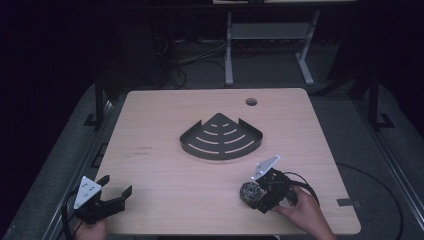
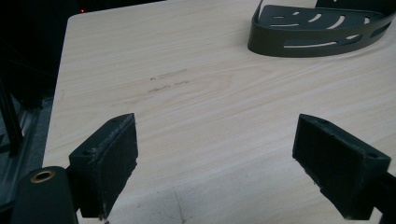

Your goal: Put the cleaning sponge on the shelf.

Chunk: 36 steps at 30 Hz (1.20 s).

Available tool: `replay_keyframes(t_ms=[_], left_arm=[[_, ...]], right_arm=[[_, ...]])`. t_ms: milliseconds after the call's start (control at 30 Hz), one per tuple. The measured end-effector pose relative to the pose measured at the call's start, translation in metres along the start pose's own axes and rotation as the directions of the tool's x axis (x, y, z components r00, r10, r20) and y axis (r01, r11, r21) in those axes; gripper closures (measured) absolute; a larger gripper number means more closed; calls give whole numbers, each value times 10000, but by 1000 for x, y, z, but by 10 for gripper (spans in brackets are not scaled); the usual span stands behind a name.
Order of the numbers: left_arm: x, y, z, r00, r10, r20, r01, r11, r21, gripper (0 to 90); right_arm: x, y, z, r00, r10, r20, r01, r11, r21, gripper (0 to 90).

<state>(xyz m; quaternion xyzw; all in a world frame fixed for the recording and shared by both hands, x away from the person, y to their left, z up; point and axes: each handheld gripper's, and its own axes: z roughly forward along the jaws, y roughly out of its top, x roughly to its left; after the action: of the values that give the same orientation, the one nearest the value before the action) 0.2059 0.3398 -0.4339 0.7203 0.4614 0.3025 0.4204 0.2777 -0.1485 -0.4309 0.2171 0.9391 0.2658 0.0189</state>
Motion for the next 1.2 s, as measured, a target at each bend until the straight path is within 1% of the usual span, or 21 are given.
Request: replay_keyframes(t_ms=[133,267,333,433,500,533,600,667,700,767,833,900,967,1000,1200], left_arm=[[0,0,0,10000,-11,0,11,10000,-2,134],[0,0,0,10000,-6,7,6,10000,2,134],[0,0,0,10000,8,33,-8,10000,5,134],[0,0,0,10000,0,26,0,10000,-2,133],[0,0,0,10000,5,33,-5,10000,1,134],[0,0,0,10000,4,31,-4,10000,7,134],[0,0,0,10000,-8,48,8,10000,-2,134],[0,0,0,10000,-4,45,4,10000,11,134],[0,0,0,10000,-3,44,3,10000,22,134],[0,0,0,10000,-12,43,12,10000,5,134],[0,1,-1,10000,-23,27,23,10000,14,134],[0,1,-1,10000,-32,25,32,10000,16,134],[1,0,-1,10000,-35,40,35,10000,4,134],[1,0,-1,10000,-43,35,43,10000,-4,134],[0,1,-1,10000,-41,37,41,10000,0,134]], right_arm=[[-3,5,4,10000,-26,-69,27,9997,249,149],[-4,9,8,9998,-188,-63,191,9986,496,151],[-5,10,10,9997,-175,-142,183,9981,582,157],[-6,10,15,9998,-191,-79,197,9959,887,157],[-7,11,17,9998,-173,-54,177,9954,943,158],[-7,12,17,9997,-223,-55,227,9956,911,182],[-7,12,18,9997,-216,-76,223,9953,940,188],[-6,14,20,9995,-307,122,290,9921,1220,194],[-6,16,21,9993,-358,113,340,9908,1308,206],[-3,19,21,9981,-602,104,582,9886,1386,246],[-2,21,21,9971,-724,254,676,9853,1567,260],[-3,22,23,9979,-624,182,585,9839,1692,301],[-3,22,27,9978,-647,161,604,9794,1926,318],[-3,22,27,9976,-671,178,623,9786,1960,320],[-3,23,27,9977,-669,147,628,9792,1929,333]])
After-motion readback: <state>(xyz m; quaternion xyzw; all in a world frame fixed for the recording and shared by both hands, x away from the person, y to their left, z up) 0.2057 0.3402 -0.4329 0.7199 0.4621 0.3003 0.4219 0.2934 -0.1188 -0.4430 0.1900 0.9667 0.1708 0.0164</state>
